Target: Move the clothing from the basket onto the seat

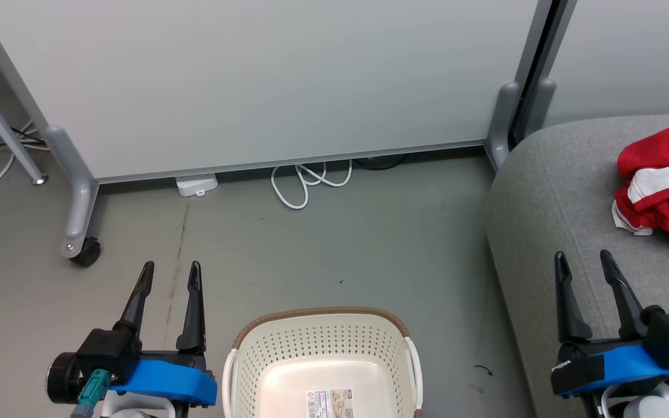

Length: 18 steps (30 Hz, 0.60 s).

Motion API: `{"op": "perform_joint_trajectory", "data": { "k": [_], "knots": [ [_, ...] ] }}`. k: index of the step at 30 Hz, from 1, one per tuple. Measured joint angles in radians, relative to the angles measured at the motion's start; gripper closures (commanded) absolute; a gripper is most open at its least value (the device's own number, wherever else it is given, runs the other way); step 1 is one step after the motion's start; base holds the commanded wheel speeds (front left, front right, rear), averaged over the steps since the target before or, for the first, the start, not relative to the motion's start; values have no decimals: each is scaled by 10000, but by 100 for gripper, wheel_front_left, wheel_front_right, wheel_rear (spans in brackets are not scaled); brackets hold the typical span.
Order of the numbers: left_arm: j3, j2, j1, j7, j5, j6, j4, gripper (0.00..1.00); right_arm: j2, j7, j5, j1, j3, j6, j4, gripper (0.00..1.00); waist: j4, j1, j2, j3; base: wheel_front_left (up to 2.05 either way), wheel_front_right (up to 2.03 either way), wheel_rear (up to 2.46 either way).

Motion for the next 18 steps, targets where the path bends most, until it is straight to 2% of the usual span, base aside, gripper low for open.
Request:
{"op": "perform_joint_trajectory", "data": {
  "k": [14, 15, 18],
  "knots": [
    [180, -81, 14, 2, 251, -96, 142, 0, 2, 2, 174, 4, 56, 0, 146, 0, -228, 1, 0, 1, 0, 0, 0],
    [178, -84, 50, 6, 244, -96, 209, 100, 10, 13, 174, 11, 56, 0, 224, 100, -229, 2, 0, 1, 0, 0, 0],
    [167, -130, 293, 59, 240, -96, 497, 100, 46, 50, 176, 122, 54, 0, 522, 100, -231, 2, 0, 0, 0, 0, 0]
  ]
}}
